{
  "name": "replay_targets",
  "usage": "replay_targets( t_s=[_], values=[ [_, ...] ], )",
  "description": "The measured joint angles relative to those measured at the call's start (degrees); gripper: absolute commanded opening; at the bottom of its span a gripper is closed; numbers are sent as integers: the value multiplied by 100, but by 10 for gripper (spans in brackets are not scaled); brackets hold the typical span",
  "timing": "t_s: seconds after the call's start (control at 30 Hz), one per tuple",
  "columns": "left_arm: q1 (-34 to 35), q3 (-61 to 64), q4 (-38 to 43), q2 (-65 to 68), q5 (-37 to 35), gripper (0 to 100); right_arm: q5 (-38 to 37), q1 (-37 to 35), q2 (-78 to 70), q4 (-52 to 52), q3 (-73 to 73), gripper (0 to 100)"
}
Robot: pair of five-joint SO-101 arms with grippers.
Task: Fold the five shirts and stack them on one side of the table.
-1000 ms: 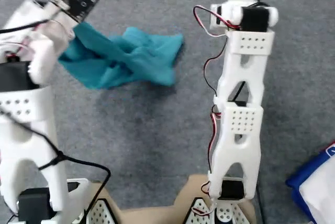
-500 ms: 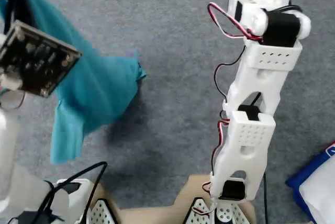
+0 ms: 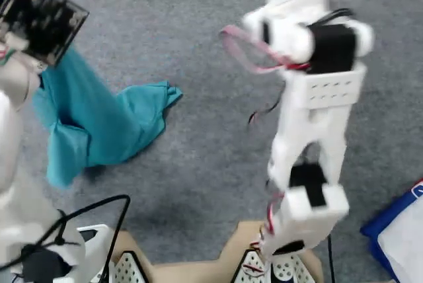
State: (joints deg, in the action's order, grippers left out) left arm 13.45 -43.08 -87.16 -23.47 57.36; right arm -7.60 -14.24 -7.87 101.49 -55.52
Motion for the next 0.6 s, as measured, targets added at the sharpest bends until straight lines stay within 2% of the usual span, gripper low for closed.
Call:
replay_targets(
  t_s=[0.17, 0.3, 0.43, 0.6],
  values=[
    [360, 809, 0, 9, 0, 20, -18, -1389, 1407, 0, 3059, 234],
    [510, 1204, 0, 9, 0, 20, -26, -2224, 1899, -88, 4862, 235],
    [668, 1626, 0, 9, -167, 20, -105, -2541, 1864, -316, 5732, 235],
    [826, 2136, 0, 9, -958, 20, -809, -2919, 1231, -334, 6022, 236]
  ],
)
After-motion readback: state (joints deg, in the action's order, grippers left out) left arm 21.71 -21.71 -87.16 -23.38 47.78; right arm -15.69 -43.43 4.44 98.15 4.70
